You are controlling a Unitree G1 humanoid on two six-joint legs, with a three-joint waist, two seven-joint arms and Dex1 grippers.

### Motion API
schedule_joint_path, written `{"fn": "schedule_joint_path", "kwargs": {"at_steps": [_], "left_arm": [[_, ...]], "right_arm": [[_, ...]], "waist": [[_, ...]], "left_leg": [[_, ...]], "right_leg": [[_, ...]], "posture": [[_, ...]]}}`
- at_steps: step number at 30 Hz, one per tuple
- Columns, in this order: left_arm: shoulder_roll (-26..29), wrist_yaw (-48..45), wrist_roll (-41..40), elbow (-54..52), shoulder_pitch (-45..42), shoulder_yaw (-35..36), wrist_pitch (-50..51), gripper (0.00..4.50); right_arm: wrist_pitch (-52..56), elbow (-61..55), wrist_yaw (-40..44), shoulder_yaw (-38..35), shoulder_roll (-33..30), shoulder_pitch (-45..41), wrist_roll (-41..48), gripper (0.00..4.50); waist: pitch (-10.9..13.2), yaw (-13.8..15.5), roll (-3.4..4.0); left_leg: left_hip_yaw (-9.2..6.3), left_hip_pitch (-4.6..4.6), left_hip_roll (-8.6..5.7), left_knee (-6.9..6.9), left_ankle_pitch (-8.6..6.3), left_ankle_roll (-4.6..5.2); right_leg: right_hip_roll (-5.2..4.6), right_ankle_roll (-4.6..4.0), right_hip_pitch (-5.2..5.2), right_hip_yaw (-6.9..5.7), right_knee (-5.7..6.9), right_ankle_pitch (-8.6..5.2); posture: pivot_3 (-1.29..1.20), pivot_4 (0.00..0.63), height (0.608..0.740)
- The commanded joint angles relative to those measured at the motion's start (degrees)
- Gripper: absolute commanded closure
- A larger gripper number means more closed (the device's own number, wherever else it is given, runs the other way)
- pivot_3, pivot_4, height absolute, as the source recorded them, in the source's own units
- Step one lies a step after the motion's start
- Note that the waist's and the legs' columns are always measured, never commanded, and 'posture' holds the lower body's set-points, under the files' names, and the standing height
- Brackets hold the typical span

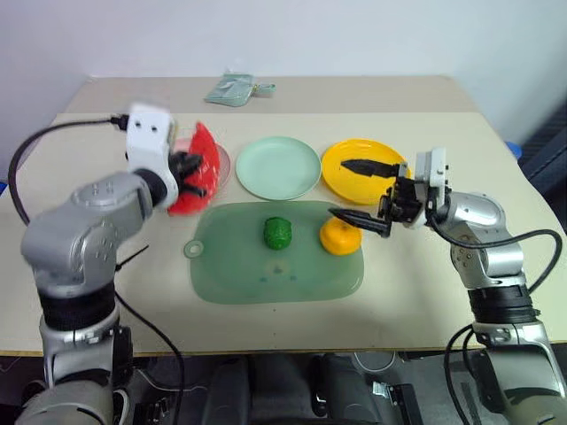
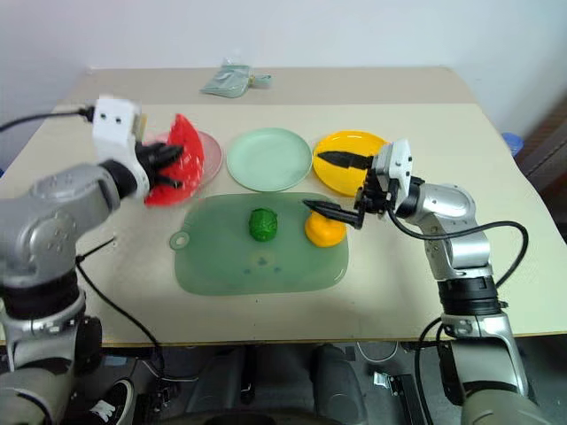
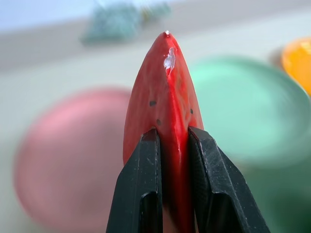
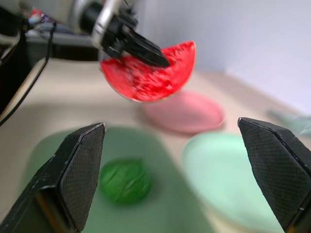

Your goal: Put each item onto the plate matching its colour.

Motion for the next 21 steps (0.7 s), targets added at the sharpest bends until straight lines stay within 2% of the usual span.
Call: {"fn": "schedule_joint_path", "kwargs": {"at_steps": [1, 5, 9, 15, 17, 18, 21], "left_arm": [[1.8, -3.9, 5.0, 12.2, -3.1, -0.4, -13.3, 4.31], [0.0, -6.4, 9.1, 32.3, -7.4, -0.6, -29.6, 4.31], [-2.8, -7.2, 10.8, 48.4, -11.9, 0.4, -39.8, 4.31], [-4.8, -10.5, 13.5, 60.5, -16.2, -0.9, -47.8, 4.31], [-5.1, -11.3, 14.0, 61.6, -16.8, -1.1, -48.8, 3.3], [-5.1, -11.7, 14.3, 62.0, -16.9, -1.2, -49.2, 3.0], [-5.0, -13.8, 14.8, 61.5, -16.8, -1.5, -51.6, 1.7]], "right_arm": [[-2.5, 0.1, -4.2, -0.2, 1.7, -1.5, -2.9, 0.0], [-3.9, 0.7, -7.3, -0.2, 3.3, -2.1, -5.0, 0.0], [-3.6, 0.6, -8.0, -0.3, 3.2, -2.0, -5.2, 0.0], [-3.9, 0.0, -8.9, -0.5, 2.9, -1.5, -5.7, 0.0], [-3.7, -0.5, -9.0, -0.5, 2.9, -1.2, -5.5, 0.0], [-3.7, -0.7, -8.9, -0.5, 2.8, -1.0, -5.5, 0.0], [-3.6, -1.0, -8.8, -0.5, 2.7, -0.5, -5.3, 0.0]], "waist": [[0.0, 0.0, 0.0], [0.0, 0.0, 0.0], [0.0, 0.6, 0.0], [0.0, 1.0, -0.01], [0.0, 1.0, -0.01], [0.0, 1.0, -0.01], [0.0, 1.0, -0.01]], "left_leg": [[0.01, -0.01, 0.0, -0.03, 0.0, 0.0], [0.07, -0.04, 0.0, -0.04, 0.0, 0.01], [0.11, -0.05, 0.0, 0.01, 0.0, 0.0], [0.14, -0.09, 0.0, 0.01, 0.0, 0.01], [0.14, -0.09, 0.0, 0.01, 0.0, 0.01], [0.14, -0.08, 0.0, 0.01, 0.0, 0.01], [0.15, -0.08, 0.0, 0.01, 0.0, 0.0]], "right_leg": [[0.0, 0.0, -0.01, 0.0, -0.04, 0.0], [-0.02, 0.02, -0.04, -0.01, -0.03, 0.0], [-0.05, 0.06, -0.03, -0.02, -0.03, 0.02], [-0.04, 0.08, -0.06, -0.02, -0.04, 0.03], [-0.04, 0.08, -0.07, -0.02, -0.03, 0.04], [-0.04, 0.08, -0.07, -0.02, -0.02, 0.03], [-0.04, 0.08, -0.07, -0.02, -0.02, 0.04]], "posture": [[0.0, 0.15, 0.74], [0.0, 0.15, 0.74], [0.0, 0.15, 0.74], [0.0, 0.15, 0.74], [0.0, 0.15, 0.74], [0.0, 0.15, 0.74], [0.0, 0.15, 0.74]]}}
